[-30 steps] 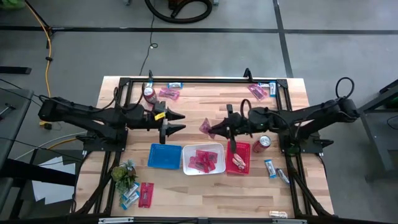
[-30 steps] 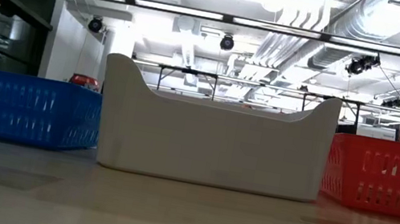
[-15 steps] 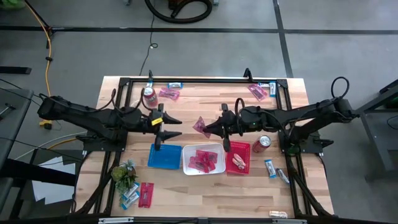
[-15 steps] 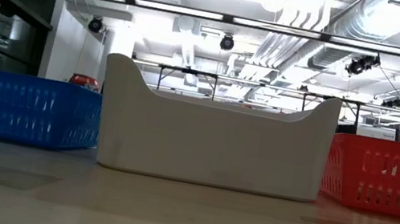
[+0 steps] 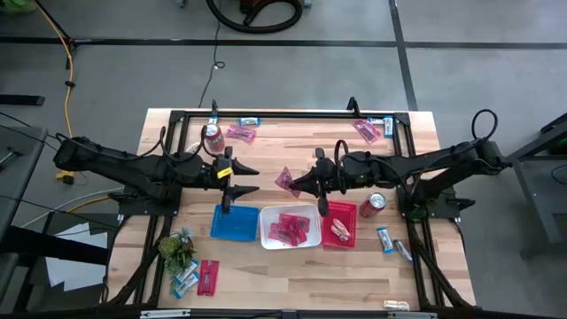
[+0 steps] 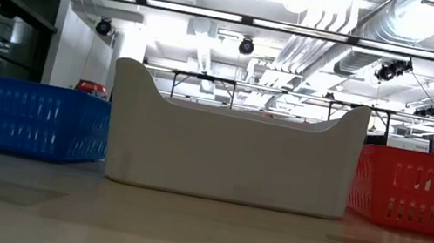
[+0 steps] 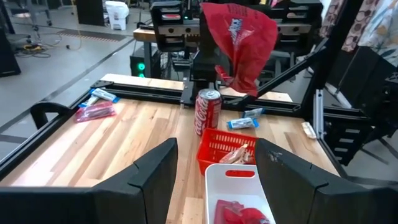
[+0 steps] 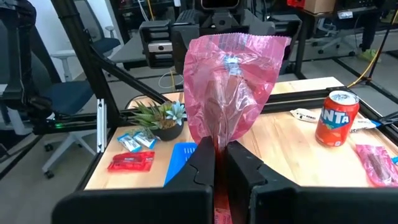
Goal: Sort candy
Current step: Put the pink candy into the white bin, then put the red candy into the white bin
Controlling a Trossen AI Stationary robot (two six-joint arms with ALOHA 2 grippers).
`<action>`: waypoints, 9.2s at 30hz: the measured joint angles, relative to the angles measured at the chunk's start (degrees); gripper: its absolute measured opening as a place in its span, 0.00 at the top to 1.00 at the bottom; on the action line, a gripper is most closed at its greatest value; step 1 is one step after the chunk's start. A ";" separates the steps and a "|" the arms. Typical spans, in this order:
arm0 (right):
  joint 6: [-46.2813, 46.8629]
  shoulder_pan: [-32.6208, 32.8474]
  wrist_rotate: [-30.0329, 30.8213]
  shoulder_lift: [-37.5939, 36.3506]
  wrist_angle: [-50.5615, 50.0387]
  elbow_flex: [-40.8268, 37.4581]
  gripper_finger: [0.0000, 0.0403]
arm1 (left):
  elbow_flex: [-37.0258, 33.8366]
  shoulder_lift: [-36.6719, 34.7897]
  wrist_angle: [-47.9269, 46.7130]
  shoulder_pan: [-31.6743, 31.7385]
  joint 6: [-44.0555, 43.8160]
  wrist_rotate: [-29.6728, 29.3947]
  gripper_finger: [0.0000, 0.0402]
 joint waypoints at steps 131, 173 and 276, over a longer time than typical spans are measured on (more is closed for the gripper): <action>0.21 8.11 19.75 15.61 -60.93 20.83 0.37 | 43.34 50.42 -72.13 -36.18 -83.57 31.30 0.50; -0.18 8.11 18.14 15.61 -58.22 20.79 0.37 | 32.16 55.95 -56.64 -40.92 -120.08 20.39 0.50; 30.54 10.86 11.08 4.30 19.70 -14.94 0.38 | -2.89 23.17 22.14 -5.51 -3.52 2.27 1.00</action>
